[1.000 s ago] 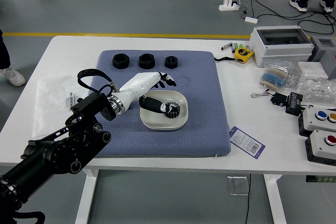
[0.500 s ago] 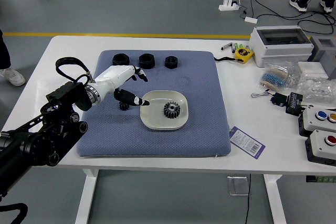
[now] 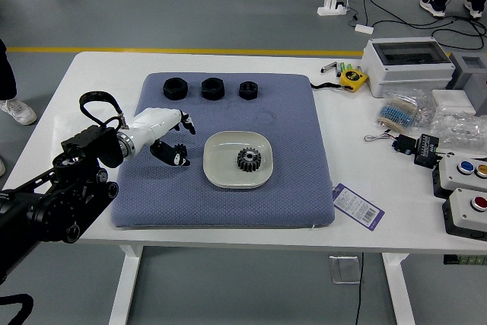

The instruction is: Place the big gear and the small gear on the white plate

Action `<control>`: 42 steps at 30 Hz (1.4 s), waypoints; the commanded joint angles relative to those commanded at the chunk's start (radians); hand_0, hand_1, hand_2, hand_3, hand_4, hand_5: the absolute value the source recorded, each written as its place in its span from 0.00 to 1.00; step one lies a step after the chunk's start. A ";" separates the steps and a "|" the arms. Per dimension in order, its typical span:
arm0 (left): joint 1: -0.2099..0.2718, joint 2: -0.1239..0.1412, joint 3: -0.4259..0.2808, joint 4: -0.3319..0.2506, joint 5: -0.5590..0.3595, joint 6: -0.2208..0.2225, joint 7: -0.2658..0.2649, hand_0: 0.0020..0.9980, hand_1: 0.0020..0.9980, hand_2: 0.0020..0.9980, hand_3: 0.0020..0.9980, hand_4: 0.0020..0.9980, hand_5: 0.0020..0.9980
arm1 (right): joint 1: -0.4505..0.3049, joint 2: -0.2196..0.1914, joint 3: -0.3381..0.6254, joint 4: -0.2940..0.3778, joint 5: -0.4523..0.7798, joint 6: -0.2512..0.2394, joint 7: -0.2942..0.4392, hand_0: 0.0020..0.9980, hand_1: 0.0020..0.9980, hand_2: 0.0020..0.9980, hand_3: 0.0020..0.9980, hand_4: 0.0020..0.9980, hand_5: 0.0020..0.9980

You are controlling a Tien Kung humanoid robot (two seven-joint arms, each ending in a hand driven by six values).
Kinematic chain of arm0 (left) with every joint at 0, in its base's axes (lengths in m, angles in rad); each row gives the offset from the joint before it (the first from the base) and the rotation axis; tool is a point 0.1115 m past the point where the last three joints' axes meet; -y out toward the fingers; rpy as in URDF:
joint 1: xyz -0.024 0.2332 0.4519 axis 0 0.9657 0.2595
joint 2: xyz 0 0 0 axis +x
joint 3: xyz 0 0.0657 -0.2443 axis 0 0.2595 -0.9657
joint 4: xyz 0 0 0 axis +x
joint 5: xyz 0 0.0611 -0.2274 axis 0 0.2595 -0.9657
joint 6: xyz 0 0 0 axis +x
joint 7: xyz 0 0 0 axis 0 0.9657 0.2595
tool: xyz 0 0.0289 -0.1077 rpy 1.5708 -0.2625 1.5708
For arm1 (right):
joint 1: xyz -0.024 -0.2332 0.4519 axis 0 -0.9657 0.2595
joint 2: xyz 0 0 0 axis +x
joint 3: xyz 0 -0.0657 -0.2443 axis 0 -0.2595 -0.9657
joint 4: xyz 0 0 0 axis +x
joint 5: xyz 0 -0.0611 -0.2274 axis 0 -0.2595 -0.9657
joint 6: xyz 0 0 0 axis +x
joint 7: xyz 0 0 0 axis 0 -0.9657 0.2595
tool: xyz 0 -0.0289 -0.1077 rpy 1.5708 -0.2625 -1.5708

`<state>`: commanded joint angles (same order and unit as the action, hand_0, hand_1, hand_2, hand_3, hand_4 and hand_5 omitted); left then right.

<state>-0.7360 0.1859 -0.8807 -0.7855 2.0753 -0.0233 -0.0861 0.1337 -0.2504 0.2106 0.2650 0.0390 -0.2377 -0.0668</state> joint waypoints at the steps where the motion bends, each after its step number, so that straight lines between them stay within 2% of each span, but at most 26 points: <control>1: -0.001 -0.003 0.002 0.009 -0.001 0.003 0.000 0.60 0.66 0.72 0.61 0.96 0.18 | -0.001 0.000 0.001 0.000 -0.002 -0.001 -0.001 0.69 0.66 0.74 0.59 0.80 0.71; 2: -0.001 -0.004 0.003 0.012 -0.001 0.003 0.000 0.60 0.66 0.72 0.61 0.96 0.18 | -0.001 0.001 0.001 0.000 -0.003 -0.001 -0.001 0.69 0.66 0.74 0.59 0.80 0.71; 3: -0.002 -0.005 0.003 0.015 -0.002 0.006 0.000 0.58 0.65 0.69 0.60 0.90 0.12 | -0.001 0.001 0.002 0.000 -0.003 -0.001 -0.001 0.69 0.66 0.74 0.59 0.80 0.71; 8: -0.007 -0.011 0.012 0.034 -0.006 0.017 -0.002 0.58 0.65 0.69 0.60 0.90 0.12 | -0.002 0.002 0.003 0.001 -0.006 -0.001 -0.002 0.69 0.66 0.74 0.59 0.80 0.71; 9: -0.008 -0.011 0.015 0.038 -0.007 0.018 -0.001 0.57 0.63 0.67 0.59 0.84 0.09 | -0.003 0.002 0.004 0.001 -0.006 -0.002 -0.002 0.68 0.66 0.74 0.59 0.80 0.71; 14: -0.012 -0.017 0.028 0.057 -0.013 0.025 -0.002 0.57 0.63 0.67 0.59 0.84 0.09 | -0.006 0.002 0.005 0.001 -0.008 -0.002 -0.003 0.68 0.66 0.74 0.59 0.80 0.71; 15: -0.012 -0.017 0.028 0.058 -0.013 0.026 -0.003 0.52 0.60 0.64 0.58 0.77 0.07 | -0.007 0.002 0.005 0.001 -0.008 -0.002 -0.003 0.68 0.66 0.74 0.59 0.80 0.71; 20: -0.015 -0.018 0.040 0.068 -0.012 0.025 0.003 0.52 0.60 0.64 0.58 0.77 0.07 | -0.009 0.003 0.003 0.001 -0.004 -0.002 -0.001 0.68 0.66 0.74 0.59 0.80 0.71; 21: -0.015 -0.018 0.042 0.070 -0.010 0.024 0.005 0.48 0.56 0.61 0.57 0.69 0.05 | -0.010 0.003 0.003 0.001 -0.004 -0.002 -0.001 0.68 0.66 0.74 0.59 0.80 0.71; 26: -0.016 -0.016 0.048 0.068 -0.017 0.022 0.011 0.48 0.56 0.61 0.57 0.69 0.05 | -0.010 0.003 0.000 0.000 0.002 -0.001 0.000 0.68 0.66 0.74 0.59 0.80 0.71; 27: -0.016 -0.016 0.048 0.067 -0.019 0.022 0.011 0.38 0.48 0.52 0.56 0.48 0.00 | -0.010 0.003 -0.001 0.000 0.003 -0.001 0.001 0.68 0.66 0.74 0.59 0.80 0.71; 32: -0.017 -0.013 0.050 0.066 -0.032 0.005 0.033 0.38 0.48 0.52 0.56 0.48 0.00 | -0.008 0.003 -0.003 0.000 0.006 0.000 0.001 0.68 0.66 0.74 0.59 0.80 0.71; 33: -0.017 -0.012 0.049 0.065 -0.032 0.003 0.036 0.29 0.42 0.47 0.53 0.41 0.00 | -0.008 0.003 -0.003 0.000 0.008 0.000 0.002 0.68 0.66 0.74 0.59 0.80 0.71; 38: -0.015 -0.010 0.048 0.057 -0.034 -0.005 0.040 0.29 0.42 0.47 0.53 0.41 0.00 | -0.008 0.004 -0.004 -0.001 0.009 0.001 0.002 0.68 0.66 0.74 0.59 0.80 0.71; 39: -0.015 -0.009 0.048 0.057 -0.034 -0.006 0.041 0.27 0.38 0.43 0.52 0.52 0.00 | -0.007 0.004 -0.004 -0.001 0.009 0.001 0.001 0.68 0.66 0.74 0.59 0.80 0.72; 42: -0.013 -0.007 0.047 0.051 -0.033 -0.011 0.042 0.27 0.38 0.43 0.52 0.52 0.00 | -0.006 0.004 -0.005 -0.001 0.010 0.001 0.002 0.68 0.66 0.74 0.59 0.80 0.72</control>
<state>-0.7490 0.1791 -0.8333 -0.7346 2.0422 -0.0338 -0.0442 0.1275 -0.2467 0.2057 0.2641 0.0490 -0.2363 -0.0649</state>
